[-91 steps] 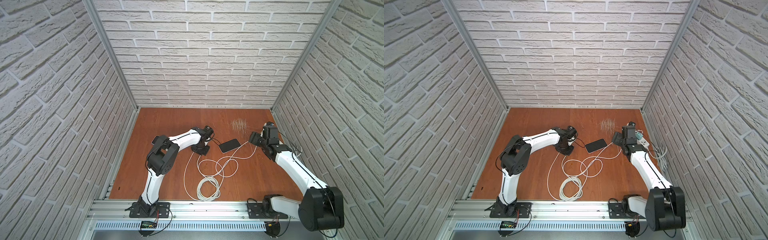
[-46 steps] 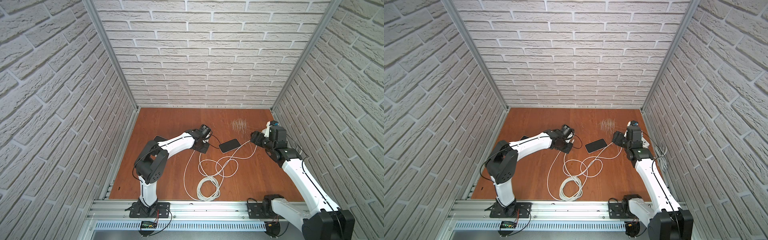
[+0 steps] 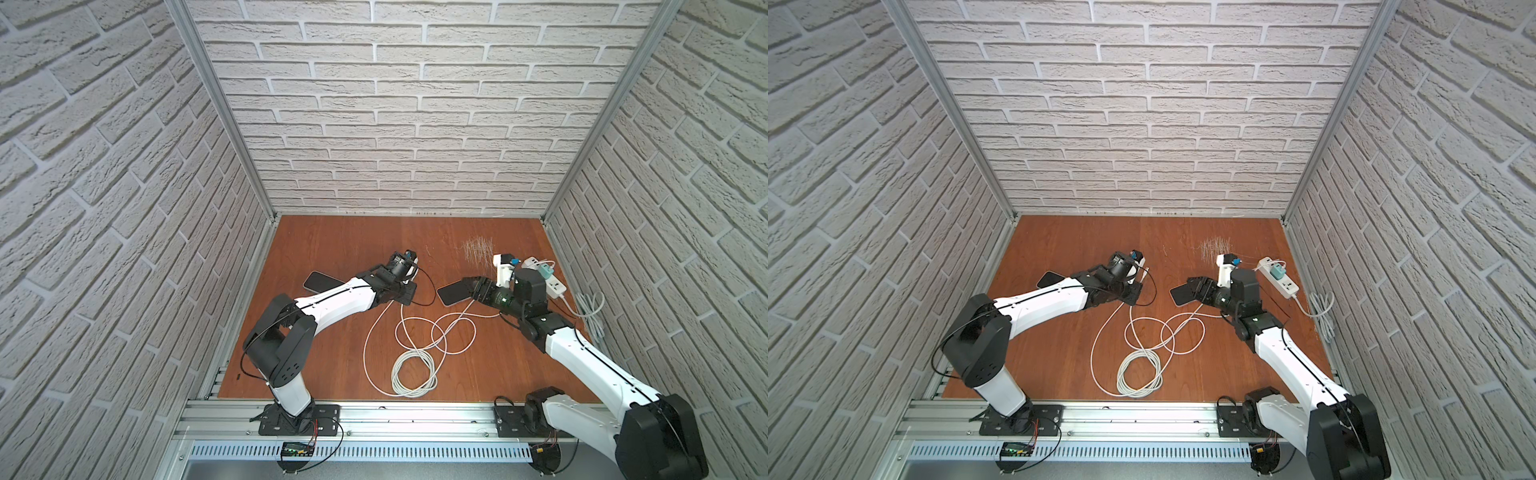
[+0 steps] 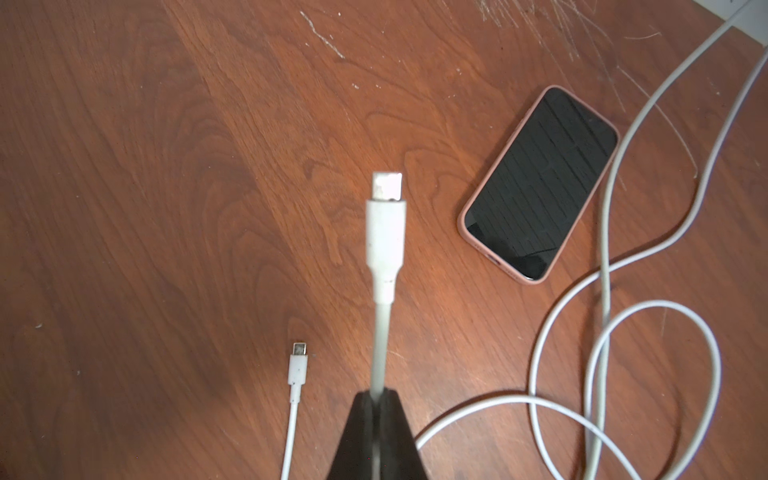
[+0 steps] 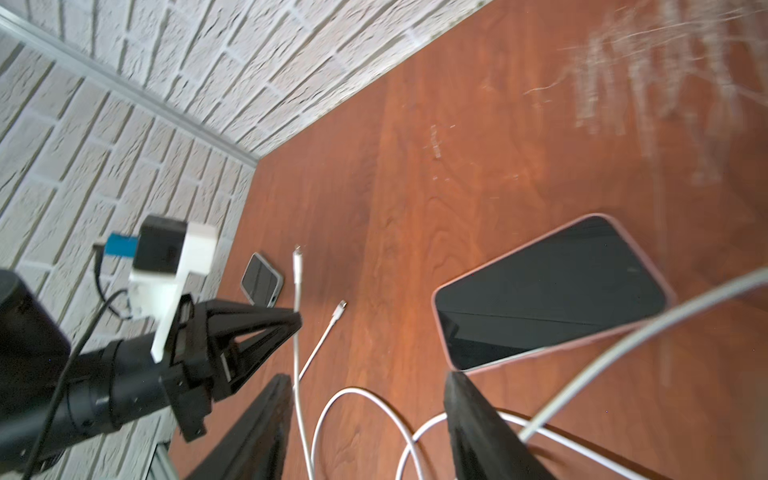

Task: Plug the charging cable into the phone
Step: Pick up the charging cable from the center of the board.

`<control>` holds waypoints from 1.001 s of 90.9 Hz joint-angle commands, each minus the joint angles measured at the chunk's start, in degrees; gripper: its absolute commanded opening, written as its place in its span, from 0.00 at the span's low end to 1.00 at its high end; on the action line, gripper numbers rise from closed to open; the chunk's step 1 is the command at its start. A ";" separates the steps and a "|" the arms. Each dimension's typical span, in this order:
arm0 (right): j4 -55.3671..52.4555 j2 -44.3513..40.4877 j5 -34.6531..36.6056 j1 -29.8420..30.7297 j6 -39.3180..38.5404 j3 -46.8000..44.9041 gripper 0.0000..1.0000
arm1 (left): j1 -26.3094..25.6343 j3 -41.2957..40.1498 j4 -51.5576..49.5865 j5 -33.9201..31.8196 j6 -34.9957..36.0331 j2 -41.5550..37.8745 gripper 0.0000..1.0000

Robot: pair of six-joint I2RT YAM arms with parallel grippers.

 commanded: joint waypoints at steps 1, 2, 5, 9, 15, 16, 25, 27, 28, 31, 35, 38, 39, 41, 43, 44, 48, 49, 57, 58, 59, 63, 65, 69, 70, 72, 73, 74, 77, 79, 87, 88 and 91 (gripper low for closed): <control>14.94 3.57 -2.88 4.35 1.55 -0.91 0.59 | -0.51 -1.39 5.57 0.19 -0.23 -2.17 0.00; 15.84 4.36 -2.93 4.75 1.68 -0.95 0.59 | -0.48 -1.53 5.69 0.26 -0.24 -2.26 0.00; 18.20 6.25 -2.96 5.69 2.26 -0.99 0.56 | -0.52 -1.89 6.17 0.46 -0.25 -2.53 0.00; 21.17 8.87 -3.14 6.94 2.72 -0.94 0.53 | -0.53 -2.33 6.67 0.71 -0.30 -2.89 0.00; 25.36 13.09 -4.19 8.68 3.06 0.14 0.49 | -0.59 -2.74 7.20 1.26 -0.30 -3.20 0.00; 25.66 13.74 -4.38 8.98 3.01 0.41 0.48 | -0.56 -2.82 7.29 1.37 -0.28 -3.22 0.00; 26.90 18.17 -4.32 11.23 1.75 2.85 0.43 | -0.68 -3.22 7.67 2.08 -0.26 -3.60 0.00; 26.91 19.18 -3.86 11.45 1.54 3.60 0.42 | -0.70 -3.37 7.83 2.11 -0.26 -3.68 0.00; 26.97 19.59 -3.68 11.59 1.50 3.82 0.42 | -0.65 -3.49 7.96 2.10 -0.21 -3.76 0.00; 27.59 20.64 -3.68 11.78 1.54 4.53 0.41 | -0.62 -3.84 8.26 2.18 -0.25 -3.97 0.00; 28.63 22.52 -4.18 11.89 1.75 5.32 0.41 | -0.67 -4.09 8.67 2.80 -0.26 -4.18 0.00; 29.31 23.64 -4.45 12.05 1.87 5.84 0.41 | -0.65 -4.20 8.81 3.33 -0.26 -4.20 0.00; 29.49 23.98 -4.55 12.11 1.89 6.03 0.41 | -0.68 -4.21 8.85 3.50 -0.30 -4.20 0.00; 29.95 24.58 -4.80 12.25 1.86 6.40 0.40 | -0.63 -4.21 8.92 3.70 -0.33 -4.20 0.00; 30.24 25.26 -5.13 12.37 1.78 6.82 0.40 | -0.66 -4.21 8.85 3.77 -0.34 -4.13 0.00; 30.26 25.54 -5.24 12.40 1.71 6.96 0.40 | -0.64 -4.26 8.82 3.81 -0.30 -4.04 0.00; 29.94 26.54 -5.43 12.58 1.22 7.65 0.39 | -0.64 -4.28 8.76 3.83 -0.41 -3.93 0.00; 29.80 26.75 -5.30 12.60 1.08 7.82 0.39 | -0.63 -4.29 8.73 3.79 -0.42 -3.89 0.00; 29.17 27.75 -3.91 12.60 0.40 8.43 0.37 | -0.69 -4.42 8.78 3.83 -0.43 -3.92 0.00; 29.11 27.84 -3.75 12.61 0.32 8.52 0.37 | -0.69 -4.45 8.83 3.80 -0.43 -3.93 0.00; 28.99 27.97 -3.63 12.61 0.19 8.60 0.37 | -0.74 -4.46 8.81 3.82 -0.43 -3.98 0.00; 28.44 28.35 -3.19 12.60 -0.06 9.09 0.36 | -0.73 -4.55 8.88 3.78 -0.43 -4.21 0.00; 28.04 28.51 -3.01 12.57 -0.19 9.30 0.35 | -0.69 -4.56 8.88 3.77 -0.43 -4.27 0.00; 27.31 28.93 -2.36 12.61 -0.32 9.95 0.33 | -0.66 -4.63 8.88 3.78 -0.44 -4.49 0.00; 27.30 29.00 -2.23 12.61 -0.35 10.02 0.33 | -0.68 -4.64 8.93 3.77 -0.43 -4.48 0.00; 27.36 29.16 -2.07 12.61 -0.37 10.08 0.33 | -0.67 -4.67 8.96 3.76 -0.43 -4.53 0.00; 27.37 29.33 -2.04 12.61 -0.38 10.13 0.33 | -0.69 -4.71 9.05 3.76 -0.43 -4.59 0.00; 27.42 29.46 -2.03 12.57 -0.42 10.24 0.33 | -0.69 -4.72 9.10 3.85 -0.43 -4.61 0.00; 27.26 29.92 -2.06 12.54 -0.40 10.56 0.32 | -0.74 -4.82 9.08 3.89 -0.42 -4.69 0.00; 27.22 30.18 -2.18 12.57 -0.34 10.85 0.32 | -0.78 -4.83 9.11 3.97 -0.43 -4.76 0.00; 27.24 30.95 -2.28 12.53 -0.30 11.27 0.32 | -0.71 -4.98 9.25 4.26 -0.43 -4.68 0.00; 27.22 31.02 -2.19 12.57 -0.30 11.30 0.32 | -0.70 -4.99 9.29 4.27 -0.43 -4.70 0.00; 27.07 31.08 -1.99 12.59 -0.40 11.33 0.32 | -0.72 -5.07 9.28 4.28 -0.41 -4.68 0.00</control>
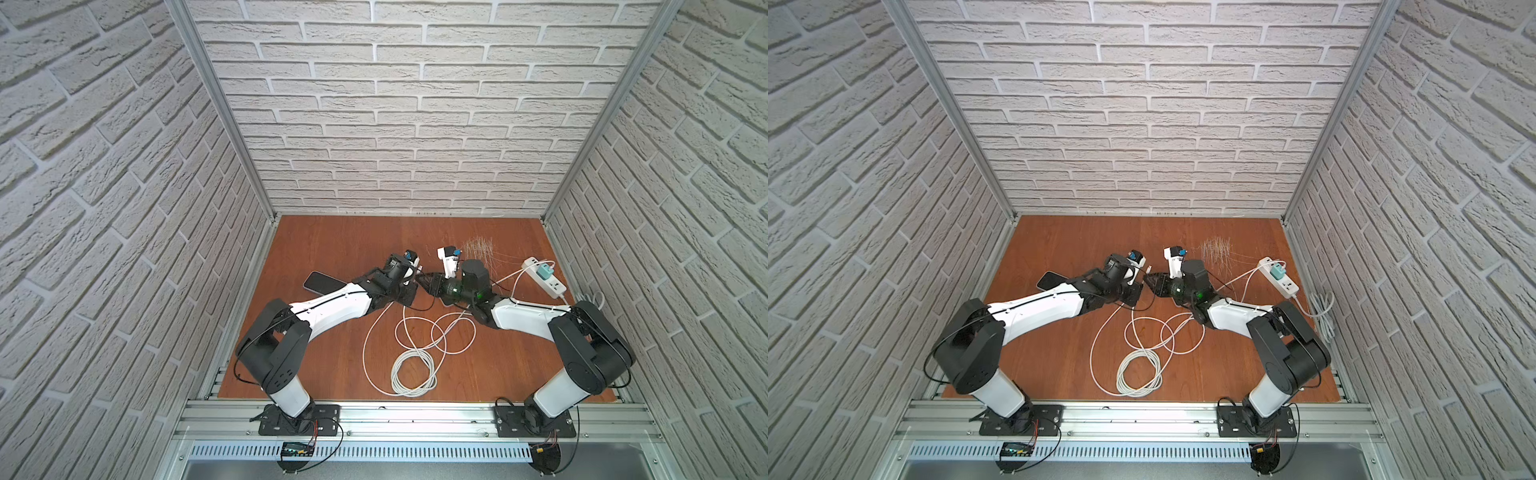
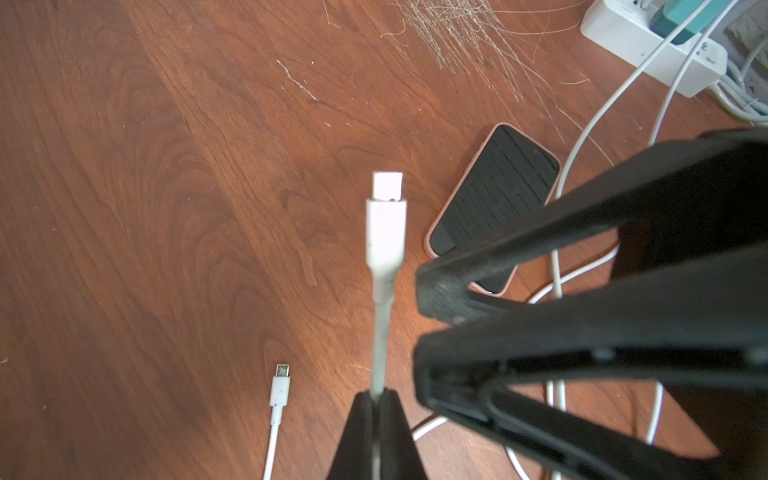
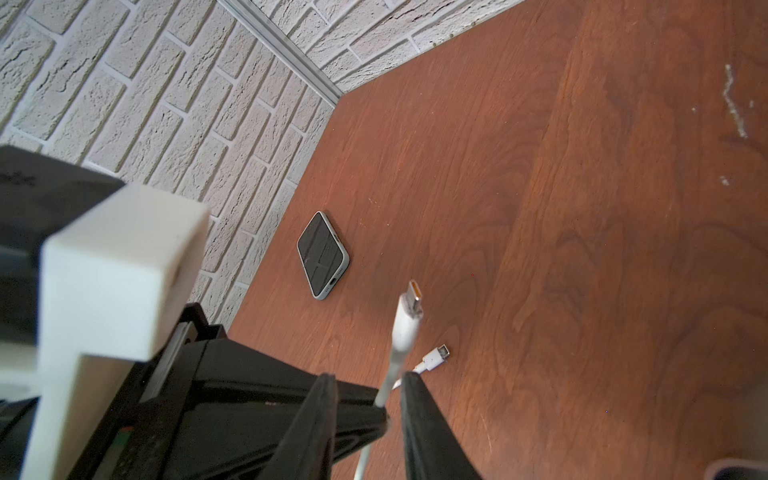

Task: Plug the charging cable into the phone
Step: Pick up the charging cable from the center of the board.

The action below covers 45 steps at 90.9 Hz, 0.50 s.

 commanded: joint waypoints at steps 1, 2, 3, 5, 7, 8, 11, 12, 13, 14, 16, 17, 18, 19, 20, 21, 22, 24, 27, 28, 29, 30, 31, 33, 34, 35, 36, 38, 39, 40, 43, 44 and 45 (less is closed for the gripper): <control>1.21 0.59 0.78 0.29 -1.13 1.30 0.32 | -0.41 -0.84 2.61 1.05 -0.36 -1.86 0.00; 1.16 0.61 0.86 0.26 -1.15 1.36 0.32 | -0.44 -0.87 2.64 1.03 -0.36 -1.87 0.00; 1.00 0.63 0.94 0.28 -1.20 1.39 0.32 | -0.46 -0.88 2.70 1.06 -0.36 -1.84 0.00; 0.75 0.70 1.12 0.28 -1.33 1.46 0.32 | -0.41 -0.89 2.75 1.07 -0.37 -1.83 0.00; 0.38 0.76 1.34 0.30 -1.34 1.65 0.32 | -0.40 -0.96 2.78 1.05 -0.45 -1.87 0.00; 0.17 0.79 1.36 0.30 -1.39 1.71 0.32 | -0.44 -0.97 2.82 1.03 -0.45 -1.88 0.00; 0.00 0.88 1.49 0.31 -1.36 1.78 0.32 | -0.40 -0.98 2.79 0.96 -0.40 -1.95 0.00; -0.07 0.93 1.52 0.26 -1.35 1.78 0.32 | -0.40 -0.98 2.82 0.90 -0.43 -1.96 0.00; -0.05 0.96 1.58 0.24 -1.35 1.78 0.32 | -0.40 -0.98 2.84 0.86 -0.44 -1.97 0.00; -0.13 1.02 1.61 0.28 -1.39 1.82 0.32 | -0.40 -0.98 2.80 0.85 -0.40 -2.02 0.00; -0.22 1.17 1.64 0.30 -1.24 1.88 0.31 | -0.46 -1.03 2.80 0.88 -0.33 -2.05 0.00; -0.22 1.21 1.68 0.30 -1.21 1.91 0.32 | -0.43 -1.05 2.82 0.86 -0.31 -2.10 0.00; -0.30 1.28 1.75 0.26 -1.19 1.98 0.31 | -0.46 -1.06 2.79 0.89 -0.34 -2.13 0.00; -0.35 1.35 1.79 0.29 -1.13 2.01 0.31 | -0.43 -1.07 2.82 0.86 -0.35 -2.14 0.00; -0.37 1.39 1.76 0.30 -1.11 2.02 0.31 | -0.41 -1.07 2.84 0.85 -0.36 -2.14 0.00; -0.29 1.45 1.75 0.26 -1.05 2.03 0.31 | -0.40 -1.07 2.80 0.84 -0.36 -2.15 0.00; -0.25 1.53 1.69 0.28 -1.02 2.08 0.31 | -0.44 -1.07 2.83 0.88 -0.36 -2.15 0.00; -0.07 1.65 1.57 0.30 -0.93 2.12 0.31 | -0.45 -1.07 2.78 0.91 -0.37 -2.19 0.00; 0.09 1.87 1.35 0.31 -0.75 2.29 0.31 | -0.41 -1.07 2.70 0.89 -0.37 -2.23 0.00; 0.11 2.00 1.28 0.31 -0.70 2.30 0.31 | -0.45 -1.07 2.73 0.90 -0.37 -2.24 0.00; 0.12 2.15 1.24 0.26 -0.71 2.34 0.31 | -0.47 -1.12 2.75 0.87 -0.37 -2.19 0.00; 0.13 2.28 1.13 0.29 -0.59 2.37 0.31 | -0.43 -1.09 2.71 0.94 -0.37 -2.22 0.00; 0.13 2.38 1.13 0.30 -0.53 2.47 0.31 | -0.46 -1.13 2.78 0.93 -0.37 -2.23 0.00; 0.13 2.57 1.05 0.26 -0.48 2.54 0.31 | -0.45 -1.11 2.77 1.03 -0.37 -2.28 0.00; 0.14 2.66 1.04 0.24 -0.47 2.51 0.31 | -0.43 -1.13 2.77 1.11 -0.37 -2.26 0.00; 0.14 2.70 1.03 0.27 -0.47 2.49 0.31 | -0.41 -1.15 2.81 1.15 -0.37 -2.25 0.00; 0.18 2.77 1.03 0.25 -0.47 2.53 0.31 | -0.40 -1.11 2.79 1.17 -0.37 -2.24 0.00; 0.37 2.86 0.85 0.29 -0.40 2.58 0.31 | -0.35 -1.15 2.84 1.25 -0.37 -2.20 0.00; 0.56 2.89 0.77 0.26 -0.34 2.57 0.31 | -0.42 -1.15 2.84 1.30 -0.37 -2.17 0.00; 0.74 2.95 0.68 0.24 -0.36 2.53 0.31 | -0.42 -1.16 2.80 1.43 -0.37 -2.21 0.00; 1.60 3.00 0.14 0.24 -0.15 2.40 0.31 | -0.40 -1.09 2.78 1.55 -0.36 -2.16 0.00; 1.96 2.94 -0.03 0.23 -0.15 2.39 0.30 | -0.44 -1.08 2.82 1.54 -0.36 -2.15 0.00; 2.19 2.94 -0.20 0.23 0.01 2.30 0.30 | -0.42 -1.08 2.79 1.54 -0.36 -2.11 0.00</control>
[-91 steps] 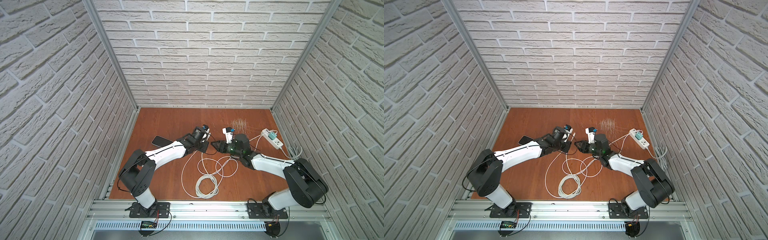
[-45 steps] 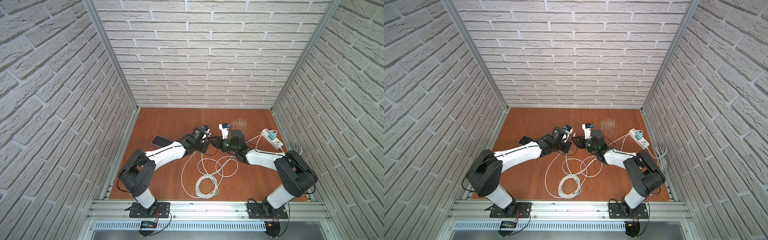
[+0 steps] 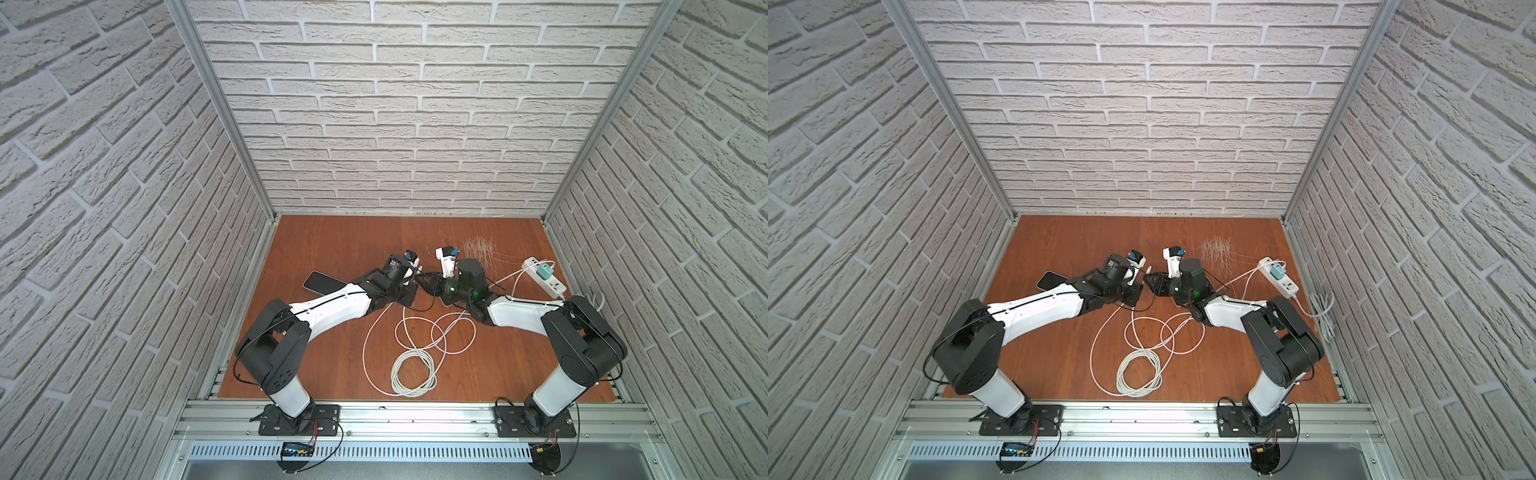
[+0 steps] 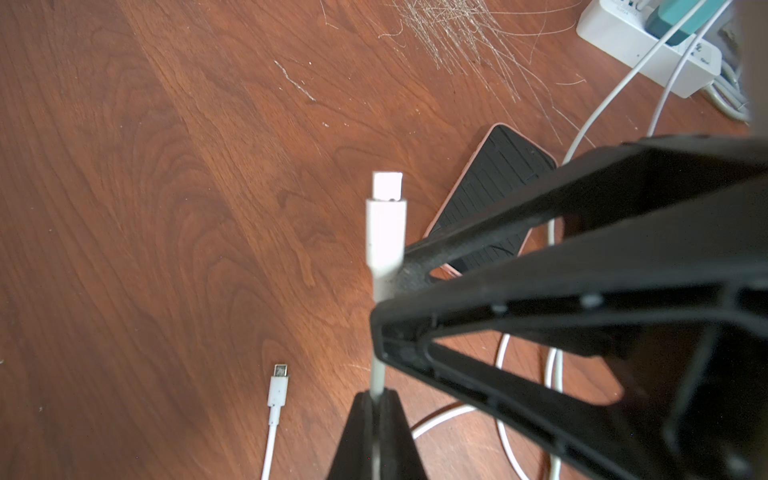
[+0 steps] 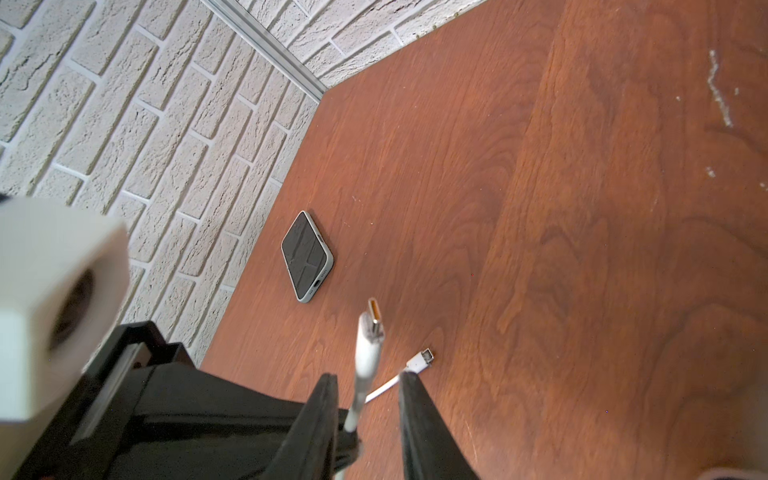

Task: Plug the charging cable into the phone
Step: Pick up the charging cable from the center of the board.

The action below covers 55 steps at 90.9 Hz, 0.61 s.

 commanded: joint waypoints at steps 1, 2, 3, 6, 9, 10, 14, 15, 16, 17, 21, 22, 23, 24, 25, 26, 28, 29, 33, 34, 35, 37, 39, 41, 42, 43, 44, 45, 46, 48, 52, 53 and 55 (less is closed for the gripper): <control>3.05 0.03 -1.27 0.22 0.17 0.90 0.30 | -0.41 -0.73 2.41 1.23 -0.34 -1.78 0.00; 3.20 0.02 -1.32 0.22 0.22 0.90 0.29 | -0.45 -0.72 2.44 1.23 -0.39 -1.77 0.00; 3.22 -0.05 -1.34 0.22 0.22 0.86 0.29 | -0.42 -0.72 2.46 1.28 -0.41 -1.76 0.00; 3.18 -0.11 -1.36 0.22 0.28 0.87 0.26 | -0.42 -0.68 2.34 1.39 -0.43 -1.76 0.00; 3.13 -0.08 -1.34 0.22 0.24 0.82 0.24 | -0.40 -0.68 2.33 1.37 -0.45 -1.83 0.00; 3.19 -0.07 -1.35 0.22 0.22 0.82 0.24 | -0.44 -0.70 2.36 1.35 -0.44 -1.84 0.00; 3.52 -0.07 -1.33 0.21 0.15 0.79 0.23 | -0.40 -0.72 2.30 1.45 -0.43 -1.84 0.00; 3.60 -0.03 -1.39 0.13 0.17 0.76 0.23 | -0.44 -0.72 2.26 1.47 -0.39 -1.84 0.00; 3.74 -0.01 -1.46 0.13 0.18 0.70 0.23 | -0.42 -0.72 2.28 1.53 -0.37 -1.89 0.00; 3.85 0.00 -1.50 0.13 0.28 0.67 0.23 | -0.41 -0.72 2.25 1.60 -0.36 -1.91 0.00; 4.24 0.01 -1.74 0.11 0.32 0.69 0.23 | -0.40 -0.84 2.37 1.75 -0.40 -1.93 0.00; 4.32 0.02 -1.77 0.12 0.30 0.66 0.23 | -0.40 -0.91 2.38 1.80 -0.42 -1.93 0.00; 4.36 0.02 -1.79 0.13 0.33 0.70 0.23 | -0.44 -0.95 2.43 1.87 -0.42 -1.93 0.00; 4.33 0.02 -1.84 0.09 0.35 0.71 0.23 | -0.42 -0.97 2.46 1.90 -0.43 -1.93 0.00; 4.36 0.02 -1.82 0.11 0.36 0.72 0.23 | -0.41 -0.93 2.47 1.96 -0.43 -1.93 0.00; 4.34 0.06 -1.85 0.12 0.37 0.72 0.23 | -0.45 -0.96 2.43 1.99 -0.43 -1.89 0.00; 4.36 0.03 -1.79 0.13 0.37 0.66 0.23 | -0.45 -1.02 2.45 2.06 -0.43 -1.86 0.00; 4.38 0.02 -1.71 0.13 0.37 0.69 0.23 | -0.42 -1.05 2.51 2.08 -0.43 -1.85 0.00; 4.66 -0.05 -1.58 0.06 0.41 0.50 0.23 | -0.44 -1.07 2.56 2.33 -0.43 -1.77 0.00; 4.83 -0.11 -1.56 0.01 0.44 0.44 0.23 | -0.42 -1.07 2.61 2.31 -0.43 -1.72 0.00; 4.97 -0.13 -1.50 0.03 0.45 0.36 0.23 | -0.41 -1.07 2.59 2.34 -0.43 -1.69 0.00; 5.15 -0.29 -1.42 0.00 0.57 0.31 0.23 | -0.40 -1.01 2.60 2.37 -0.48 -1.67 0.00; 5.31 -0.37 -1.09 -0.08 0.64 0.14 0.23 | -0.44 -0.99 2.58 2.39 -0.51 -1.56 0.00; 5.46 -0.52 -0.79 -0.10 0.70 0.01 0.23 | -0.43 -0.94 2.59 2.47 -0.52 -1.51 0.00; 5.59 -0.60 -0.72 -0.07 0.71 -0.07 0.23 | -0.41 -0.92 2.54 2.51 -0.52 -1.50 0.00; 5.65 -0.65 -0.60 -0.06 0.67 -0.11 0.23 | -0.45 -0.91 2.55 2.48 -0.52 -1.54 0.00; 5.73 -0.71 -0.45 -0.09 0.70 -0.09 0.23 | -0.42 -0.90 2.52 2.52 -0.56 -1.56 0.00; 5.72 -0.74 -0.38 -0.11 0.71 -0.12 0.23 | -0.41 -0.86 2.50 2.53 -0.59 -1.57 0.00; 5.67 -0.76 -0.34 -0.12 0.72 -0.09 0.23 | -0.40 -0.79 2.45 2.54 -0.60 -1.58 0.00; 5.70 -0.73 -0.38 -0.13 0.68 -0.03 0.22 | -0.40 -0.81 2.41 2.48 -0.61 -1.65 0.00; 5.86 -0.65 -0.59 -0.13 0.70 -0.05 0.21 | -0.47 -0.79 2.31 2.35 -0.63 -1.71 0.00; 5.92 -0.62 -0.62 -0.13 0.75 -0.06 0.20 | -0.48 -0.76 2.26 2.28 -0.62 -1.78 0.00; 6.12 -0.61 -0.80 -0.13 0.82 -0.13 0.19 | -0.46 -0.84 2.18 2.24 -0.59 -1.83 0.00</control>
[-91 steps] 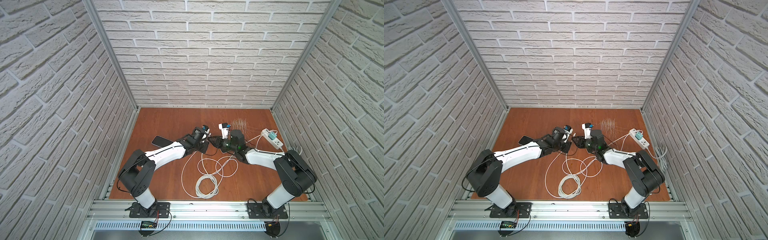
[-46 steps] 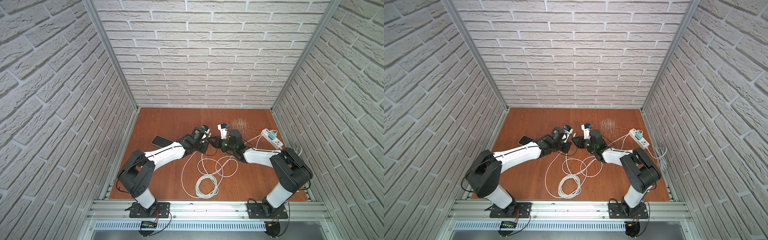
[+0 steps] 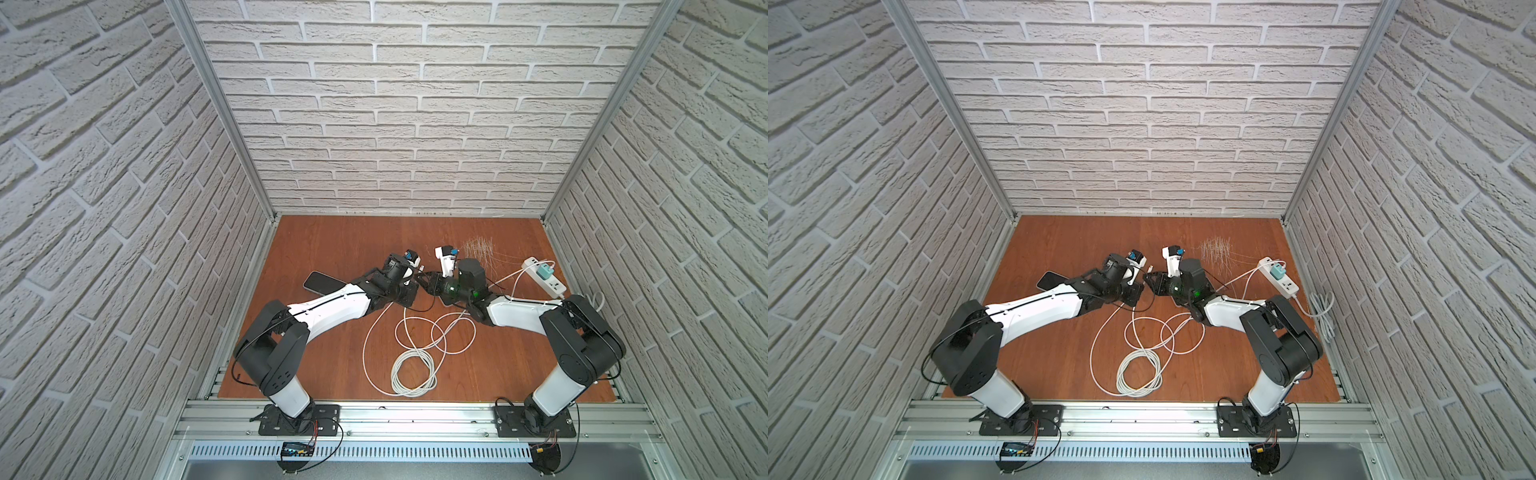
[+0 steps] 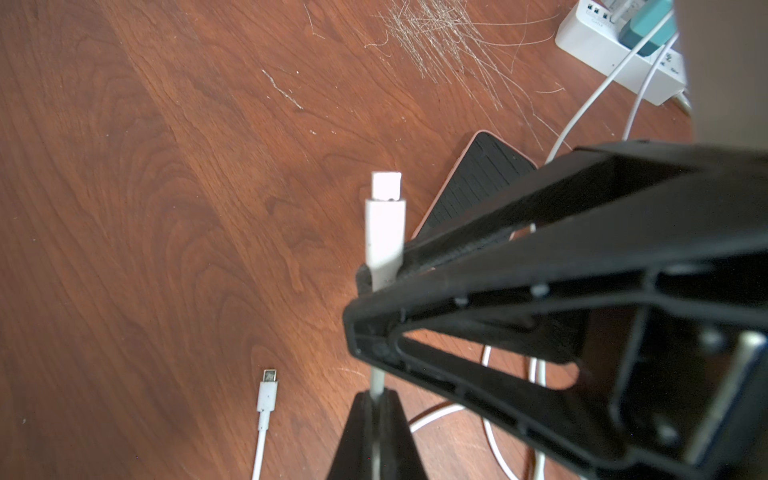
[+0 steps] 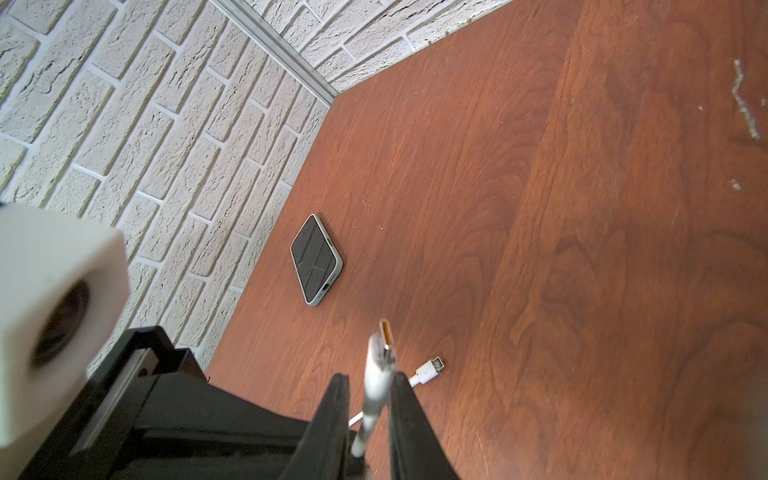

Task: Plug the charging cable into the phone
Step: Pick up the charging cable from the center of the board.

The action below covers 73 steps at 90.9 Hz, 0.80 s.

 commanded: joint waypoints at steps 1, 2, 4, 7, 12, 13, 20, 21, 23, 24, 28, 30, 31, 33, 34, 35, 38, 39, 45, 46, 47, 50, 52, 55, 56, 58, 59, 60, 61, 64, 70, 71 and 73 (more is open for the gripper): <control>3.75 -0.78 0.01 -0.15 0.44 -0.14 0.19 | -0.47 -0.72 1.46 0.73 -0.55 -1.42 0.00; 3.87 -0.78 -0.02 -0.13 0.53 -0.14 0.18 | -0.43 -0.73 1.42 0.72 -0.56 -1.42 0.00; 4.07 -0.77 -0.15 -0.16 0.66 -0.24 0.18 | -0.47 -0.74 1.44 0.71 -0.56 -1.41 0.00; 4.24 -0.77 -0.34 -0.18 0.77 -0.25 0.18 | -0.48 -0.73 1.48 0.64 -0.56 -1.43 0.00; 4.33 -0.93 -0.25 -0.14 0.71 -0.44 0.17 | -0.42 -0.78 1.61 0.74 -0.56 -1.26 0.00; 4.33 -0.98 -0.28 -0.17 0.71 -0.47 0.17 | -0.45 -0.81 1.63 0.73 -0.56 -1.25 0.00; 4.15 -1.32 -0.15 -0.20 0.47 -0.68 0.15 | -0.41 -0.75 1.71 0.72 -0.65 -1.08 0.00; 4.11 -1.40 -0.10 -0.20 0.41 -0.72 0.15 | -0.40 -0.75 1.72 0.76 -0.65 -1.08 0.00; 3.98 -1.50 0.03 -0.20 0.30 -0.71 0.14 | -0.42 -0.72 1.71 0.72 -0.63 -1.06 0.00; 3.94 -1.53 0.08 -0.20 0.28 -0.78 0.14 | -0.45 -0.78 1.68 0.72 -0.64 -1.02 0.00; 3.86 -1.64 0.20 -0.20 0.06 -0.85 0.13 | -0.40 -0.82 1.70 0.78 -0.61 -1.07 0.00; 3.87 -1.69 0.17 -0.31 0.01 -0.85 0.12 | -0.40 -0.83 1.66 0.77 -0.64 -1.08 0.00; 3.89 -1.72 0.19 -0.30 0.01 -0.90 0.12 | -0.44 -0.88 1.70 0.79 -0.60 -1.03 0.00; 3.96 -1.67 0.17 -0.33 -0.04 -0.91 0.11 | -0.41 -0.91 1.71 0.75 -0.68 -1.02 0.00; 3.98 -1.66 0.19 -0.35 0.02 -0.88 0.11 | -0.40 -0.92 1.72 0.73 -0.67 -1.01 0.00; 3.98 -1.66 0.20 -0.36 0.05 -0.87 0.11 | -0.40 -0.92 1.73 0.77 -0.66 -1.04 0.00; 4.06 -1.65 0.15 -0.44 0.08 -0.97 0.11 | -0.46 -0.92 1.67 0.75 -0.63 -1.07 0.00; 4.07 -1.65 0.18 -0.45 0.09 -1.00 0.11 | -0.47 -0.92 1.70 0.73 -0.69 -1.07 0.00; 4.23 -1.81 0.24 -0.53 0.15 -1.08 0.12 | -0.48 -0.92 1.71 0.72 -0.65 -1.08 0.00; 4.24 -1.82 0.23 -0.54 0.21 -1.10 0.12 | -0.44 -0.92 1.72 0.76 -0.65 -1.08 0.00; 4.25 -1.87 0.27 -0.54 0.28 -1.15 0.13 | -0.46 -0.92 1.69 0.74 -0.65 -1.12 0.00; 4.20 -2.03 0.50 -0.64 0.26 -1.22 0.16 | -0.41 -0.92 1.68 0.76 -0.65 -1.04 0.00; 4.20 -2.12 0.66 -0.70 0.26 -1.38 0.18 | -0.42 -0.92 1.70 0.77 -0.65 -1.07 0.00; 4.21 -2.28 0.88 -0.80 0.26 -1.52 0.19 | -0.44 -0.92 1.66 0.77 -0.65 -1.04 0.00; 4.28 -2.32 0.90 -0.85 0.26 -1.58 0.20 | -0.42 -0.92 1.70 0.74 -0.65 -1.06 0.00; 4.37 -2.46 0.96 -0.89 0.26 -1.74 0.20 | -0.40 -0.92 1.71 0.68 -0.65 -1.03 0.00; 4.44 -2.49 0.98 -0.98 0.31 -1.82 0.21 | -0.40 -0.92 1.68 0.65 -0.65 -1.01 0.00; 4.48 -2.56 0.99 -1.03 0.37 -1.91 0.21 | -0.40 -0.92 1.71 0.68 -0.65 -1.00 0.00; 4.63 -2.59 1.00 -1.05 0.36 -1.95 0.21 | -0.40 -0.92 1.72 0.70 -0.70 -1.04 0.00; 4.95 -2.74 1.13 -1.19 0.60 -2.29 0.21 | -0.41 -0.91 1.69 0.64 -0.76 -1.00 0.00; 5.45 -2.88 1.23 -1.46 0.90 -2.60 0.21 | -0.40 -0.92 1.69 0.71 -0.83 -0.99 0.00; 5.51 -2.84 1.25 -1.44 0.94 -2.69 0.20 | -0.40 -0.92 1.67 0.71 -0.83 -0.99 0.00; 5.60 -2.76 1.16 -1.50 1.05 -2.72 0.20 | -0.42 -0.92 1.72 0.76 -0.83 -1.01 0.00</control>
